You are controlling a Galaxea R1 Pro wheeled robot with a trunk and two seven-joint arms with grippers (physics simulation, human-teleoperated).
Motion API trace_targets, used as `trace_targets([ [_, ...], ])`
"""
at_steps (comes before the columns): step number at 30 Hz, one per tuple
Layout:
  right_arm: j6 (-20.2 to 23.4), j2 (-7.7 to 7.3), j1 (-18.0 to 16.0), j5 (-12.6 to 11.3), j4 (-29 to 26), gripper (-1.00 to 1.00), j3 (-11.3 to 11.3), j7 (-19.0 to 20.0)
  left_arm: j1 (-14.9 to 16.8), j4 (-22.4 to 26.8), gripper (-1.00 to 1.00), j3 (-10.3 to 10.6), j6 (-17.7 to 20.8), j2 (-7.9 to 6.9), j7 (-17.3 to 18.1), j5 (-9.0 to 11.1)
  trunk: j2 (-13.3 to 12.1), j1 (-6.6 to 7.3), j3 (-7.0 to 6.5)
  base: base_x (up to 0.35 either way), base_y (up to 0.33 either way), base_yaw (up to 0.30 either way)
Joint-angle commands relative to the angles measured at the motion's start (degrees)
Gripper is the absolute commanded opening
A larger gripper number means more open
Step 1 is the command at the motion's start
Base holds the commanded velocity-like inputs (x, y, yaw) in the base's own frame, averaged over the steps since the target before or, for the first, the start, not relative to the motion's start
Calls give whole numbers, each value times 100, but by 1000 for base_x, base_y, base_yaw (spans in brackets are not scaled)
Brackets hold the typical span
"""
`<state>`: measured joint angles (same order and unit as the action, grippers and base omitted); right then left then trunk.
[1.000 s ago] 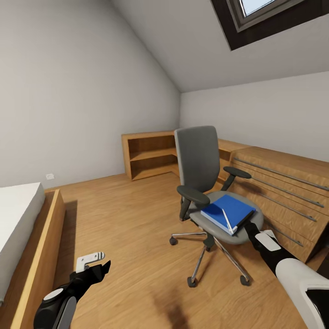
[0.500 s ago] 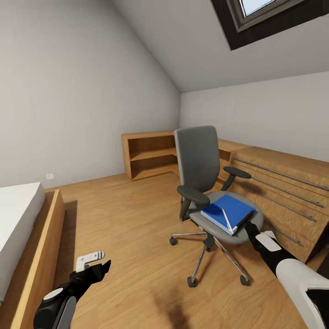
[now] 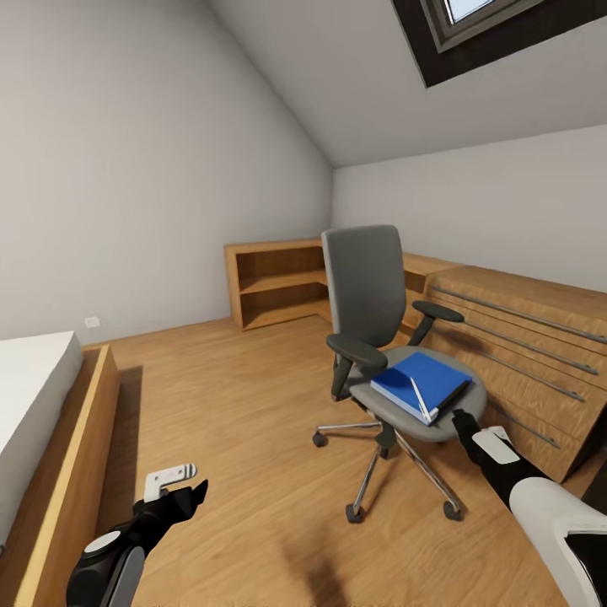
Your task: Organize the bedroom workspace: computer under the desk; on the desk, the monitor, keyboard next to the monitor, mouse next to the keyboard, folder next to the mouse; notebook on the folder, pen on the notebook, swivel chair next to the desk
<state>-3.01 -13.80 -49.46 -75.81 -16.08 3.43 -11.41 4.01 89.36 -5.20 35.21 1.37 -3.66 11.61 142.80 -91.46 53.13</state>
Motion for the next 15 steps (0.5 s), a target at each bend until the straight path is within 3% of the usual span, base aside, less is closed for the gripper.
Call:
trace_targets([
  [1, -25, -4, -2, -56, -9, 100, 37, -28, 3, 6, 100, -3, 30, 3, -40, 60, 44, -21, 24, 0, 0, 0],
  [8, -25, -1, -2, -56, -9, 100, 41, -28, 3, 4, 100, 5, 30, 3, -45, 60, 53, -39, 180, 0, 0, 0],
  [15, -26, 0, -2, -56, -9, 100, 43, -28, 3, 2, 100, 10, 30, 3, -24, 60, 53, -39, 180, 0, 0, 0],
])
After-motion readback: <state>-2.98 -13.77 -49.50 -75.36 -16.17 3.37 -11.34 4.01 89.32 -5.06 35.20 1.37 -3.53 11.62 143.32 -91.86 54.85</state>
